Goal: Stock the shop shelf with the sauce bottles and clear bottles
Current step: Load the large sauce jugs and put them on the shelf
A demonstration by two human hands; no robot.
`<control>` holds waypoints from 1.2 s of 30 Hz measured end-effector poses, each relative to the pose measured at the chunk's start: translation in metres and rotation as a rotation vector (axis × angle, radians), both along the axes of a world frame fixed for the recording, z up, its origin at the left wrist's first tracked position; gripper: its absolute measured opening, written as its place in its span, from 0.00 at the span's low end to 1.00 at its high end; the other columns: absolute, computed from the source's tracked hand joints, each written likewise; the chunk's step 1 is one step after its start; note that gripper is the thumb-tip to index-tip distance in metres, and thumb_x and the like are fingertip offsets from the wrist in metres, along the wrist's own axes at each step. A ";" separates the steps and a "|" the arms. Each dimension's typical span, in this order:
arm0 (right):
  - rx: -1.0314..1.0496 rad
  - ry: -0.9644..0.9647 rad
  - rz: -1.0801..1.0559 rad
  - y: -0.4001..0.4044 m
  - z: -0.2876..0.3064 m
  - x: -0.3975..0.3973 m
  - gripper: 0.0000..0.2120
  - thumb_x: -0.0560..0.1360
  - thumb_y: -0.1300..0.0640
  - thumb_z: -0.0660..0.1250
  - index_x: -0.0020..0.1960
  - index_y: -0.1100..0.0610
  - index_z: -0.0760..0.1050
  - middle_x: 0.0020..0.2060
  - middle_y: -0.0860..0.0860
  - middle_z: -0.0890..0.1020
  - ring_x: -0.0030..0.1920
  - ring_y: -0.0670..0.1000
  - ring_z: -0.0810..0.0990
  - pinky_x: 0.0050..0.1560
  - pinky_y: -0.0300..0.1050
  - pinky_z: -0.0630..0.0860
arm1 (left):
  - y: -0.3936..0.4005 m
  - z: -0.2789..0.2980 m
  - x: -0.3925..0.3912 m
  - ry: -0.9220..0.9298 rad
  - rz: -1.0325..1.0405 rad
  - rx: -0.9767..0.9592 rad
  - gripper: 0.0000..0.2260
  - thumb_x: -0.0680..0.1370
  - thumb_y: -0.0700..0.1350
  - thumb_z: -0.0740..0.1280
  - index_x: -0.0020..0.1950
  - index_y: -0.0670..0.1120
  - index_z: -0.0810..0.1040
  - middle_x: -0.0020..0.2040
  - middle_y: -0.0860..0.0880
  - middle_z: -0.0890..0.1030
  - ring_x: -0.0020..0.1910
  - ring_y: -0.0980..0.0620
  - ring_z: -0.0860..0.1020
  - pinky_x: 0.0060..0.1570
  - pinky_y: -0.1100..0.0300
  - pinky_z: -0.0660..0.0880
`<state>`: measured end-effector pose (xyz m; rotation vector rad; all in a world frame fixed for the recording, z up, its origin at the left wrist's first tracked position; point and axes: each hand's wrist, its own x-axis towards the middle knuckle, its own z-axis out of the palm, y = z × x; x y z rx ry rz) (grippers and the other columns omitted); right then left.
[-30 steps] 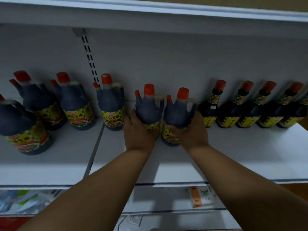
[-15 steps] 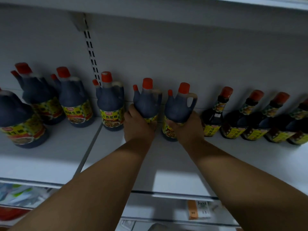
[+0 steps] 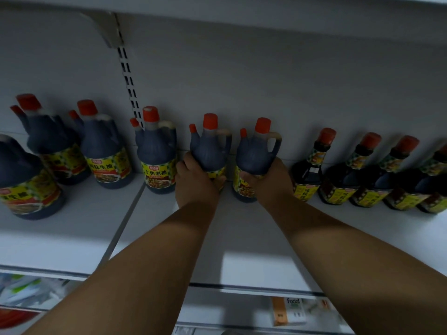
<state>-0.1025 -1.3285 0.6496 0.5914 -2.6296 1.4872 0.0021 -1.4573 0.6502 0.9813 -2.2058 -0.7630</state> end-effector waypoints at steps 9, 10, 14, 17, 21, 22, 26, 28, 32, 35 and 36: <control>0.005 -0.048 -0.007 0.001 0.004 0.006 0.30 0.65 0.49 0.80 0.61 0.58 0.74 0.56 0.53 0.82 0.56 0.52 0.81 0.48 0.42 0.74 | 0.000 -0.004 -0.003 0.005 0.009 -0.009 0.44 0.66 0.53 0.78 0.73 0.40 0.60 0.65 0.39 0.69 0.62 0.36 0.72 0.59 0.45 0.72; 0.008 -0.075 -0.014 0.001 0.004 0.007 0.30 0.65 0.48 0.80 0.61 0.58 0.74 0.56 0.53 0.82 0.56 0.52 0.81 0.48 0.43 0.76 | 0.001 -0.003 -0.002 0.004 0.003 0.006 0.45 0.66 0.53 0.79 0.74 0.40 0.59 0.66 0.38 0.69 0.63 0.37 0.72 0.60 0.45 0.71; 0.002 -0.153 -0.075 0.006 0.008 0.032 0.40 0.60 0.38 0.77 0.64 0.59 0.71 0.61 0.56 0.79 0.60 0.58 0.79 0.55 0.54 0.79 | 0.012 0.001 0.015 0.033 0.008 0.062 0.46 0.66 0.52 0.79 0.75 0.39 0.58 0.68 0.38 0.67 0.67 0.37 0.68 0.65 0.45 0.68; 0.015 -0.164 -0.132 0.010 0.006 0.058 0.41 0.65 0.45 0.78 0.70 0.63 0.66 0.65 0.58 0.76 0.63 0.59 0.76 0.57 0.49 0.76 | 0.019 -0.005 0.038 -0.015 0.010 0.066 0.39 0.69 0.52 0.75 0.72 0.38 0.61 0.68 0.37 0.68 0.65 0.35 0.70 0.61 0.45 0.70; 0.067 -0.150 -0.181 0.009 0.004 0.088 0.31 0.67 0.41 0.74 0.61 0.60 0.73 0.56 0.57 0.78 0.57 0.59 0.78 0.52 0.49 0.76 | 0.019 -0.011 0.067 -0.131 -0.047 0.085 0.34 0.73 0.53 0.71 0.73 0.41 0.61 0.70 0.41 0.67 0.67 0.40 0.69 0.64 0.49 0.68; 0.066 -0.145 -0.168 0.009 0.004 0.096 0.31 0.66 0.39 0.73 0.60 0.59 0.73 0.55 0.57 0.78 0.55 0.58 0.79 0.52 0.49 0.76 | 0.019 -0.011 0.075 -0.127 -0.073 0.086 0.33 0.74 0.53 0.71 0.73 0.41 0.62 0.70 0.41 0.67 0.67 0.40 0.69 0.64 0.50 0.68; 0.055 -0.129 -0.107 0.017 0.007 0.126 0.30 0.69 0.40 0.73 0.62 0.57 0.71 0.56 0.56 0.76 0.56 0.57 0.77 0.55 0.52 0.77 | 0.029 -0.013 0.107 -0.041 -0.116 0.009 0.31 0.71 0.47 0.73 0.70 0.38 0.67 0.64 0.38 0.73 0.60 0.37 0.74 0.57 0.48 0.72; 0.046 -0.101 -0.089 0.025 0.013 0.138 0.28 0.70 0.42 0.74 0.63 0.56 0.71 0.57 0.55 0.76 0.55 0.57 0.77 0.53 0.49 0.76 | 0.037 -0.005 0.120 -0.016 -0.115 -0.015 0.31 0.71 0.47 0.74 0.70 0.40 0.68 0.62 0.39 0.75 0.59 0.38 0.75 0.56 0.48 0.74; 0.073 -0.067 0.011 0.040 0.025 0.160 0.29 0.71 0.42 0.73 0.65 0.56 0.70 0.59 0.55 0.75 0.57 0.56 0.77 0.53 0.47 0.74 | 0.058 0.009 0.145 -0.020 -0.065 -0.026 0.29 0.73 0.51 0.72 0.70 0.46 0.67 0.64 0.44 0.73 0.63 0.44 0.72 0.60 0.50 0.73; 0.094 -0.069 0.098 0.054 0.026 0.180 0.28 0.72 0.41 0.71 0.65 0.54 0.68 0.61 0.52 0.73 0.59 0.54 0.76 0.56 0.48 0.74 | 0.084 0.012 0.169 -0.018 -0.021 -0.064 0.28 0.74 0.51 0.72 0.70 0.45 0.67 0.64 0.45 0.73 0.64 0.46 0.72 0.61 0.51 0.71; 0.090 -0.067 0.129 0.059 0.025 0.186 0.28 0.73 0.41 0.71 0.66 0.54 0.68 0.62 0.52 0.73 0.60 0.53 0.76 0.57 0.49 0.74 | 0.093 0.012 0.177 -0.019 0.004 -0.058 0.28 0.74 0.51 0.72 0.70 0.45 0.67 0.64 0.46 0.73 0.64 0.46 0.72 0.60 0.52 0.71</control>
